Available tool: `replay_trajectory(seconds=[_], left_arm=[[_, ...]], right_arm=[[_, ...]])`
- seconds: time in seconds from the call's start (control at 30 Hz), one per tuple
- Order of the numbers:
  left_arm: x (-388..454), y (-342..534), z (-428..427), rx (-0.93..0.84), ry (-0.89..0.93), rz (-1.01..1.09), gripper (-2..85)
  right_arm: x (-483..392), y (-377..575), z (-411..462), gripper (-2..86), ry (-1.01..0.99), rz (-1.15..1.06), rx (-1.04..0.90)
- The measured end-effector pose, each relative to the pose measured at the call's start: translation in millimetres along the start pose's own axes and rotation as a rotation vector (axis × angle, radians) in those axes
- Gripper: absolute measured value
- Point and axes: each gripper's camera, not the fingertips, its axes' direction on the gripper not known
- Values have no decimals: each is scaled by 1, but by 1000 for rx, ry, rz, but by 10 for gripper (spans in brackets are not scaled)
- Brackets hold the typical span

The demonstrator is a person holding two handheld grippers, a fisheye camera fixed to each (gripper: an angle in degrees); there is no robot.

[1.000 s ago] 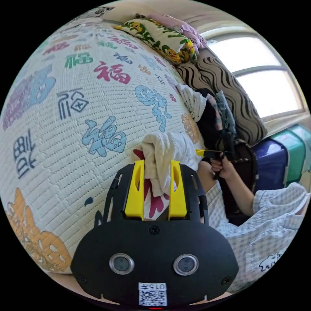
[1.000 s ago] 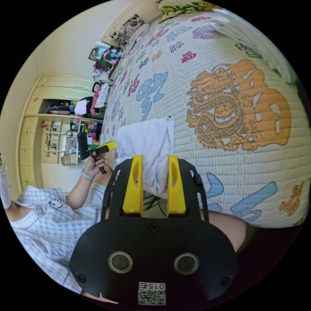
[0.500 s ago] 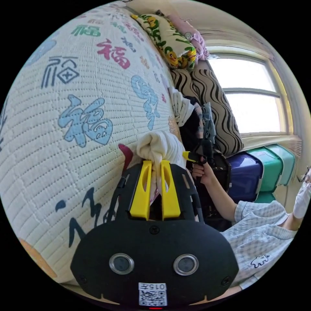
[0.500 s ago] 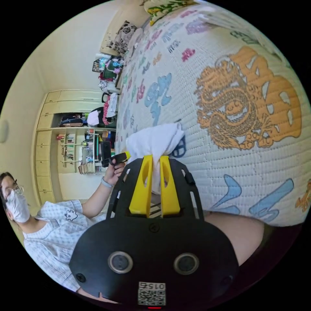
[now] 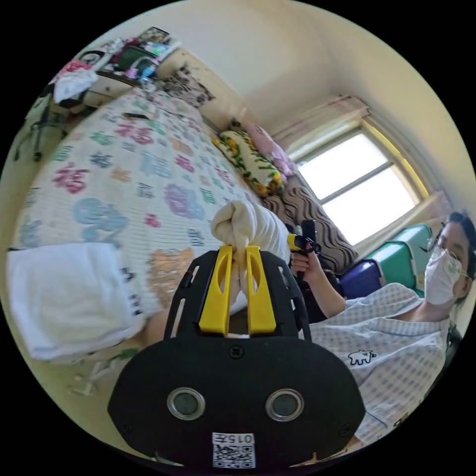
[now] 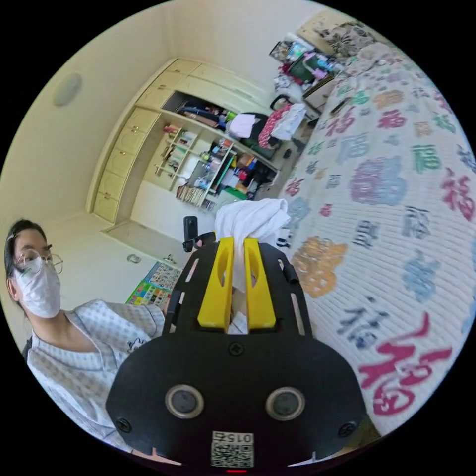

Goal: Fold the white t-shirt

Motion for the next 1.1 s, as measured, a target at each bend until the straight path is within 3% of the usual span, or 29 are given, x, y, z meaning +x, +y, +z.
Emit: replay_trajectory(seconds=[0.17,0.3,0.47,0.67,0.83,0.97,1.03,1.1], left_arm=[[-34,18,-78,1,-254,-124,50],[-71,45,-72,-104,-402,-273,50],[-59,76,-22,-158,-582,-264,51],[20,97,31,-161,-802,-183,72],[155,106,121,-219,-1129,201,67],[278,132,269,-259,-1482,732,57],[322,150,336,-232,-1543,959,46],[376,173,417,-229,-1481,1190,32]], right_arm=[[-9,-59,157,43,1,26,-132],[7,-84,260,44,151,134,-313],[5,-105,312,51,246,163,-428],[-25,-146,293,44,409,129,-425],[-58,-190,233,42,546,161,-309],[-119,-235,152,40,644,184,-122],[-156,-250,110,40,683,182,-14],[-213,-260,54,42,706,158,144]])
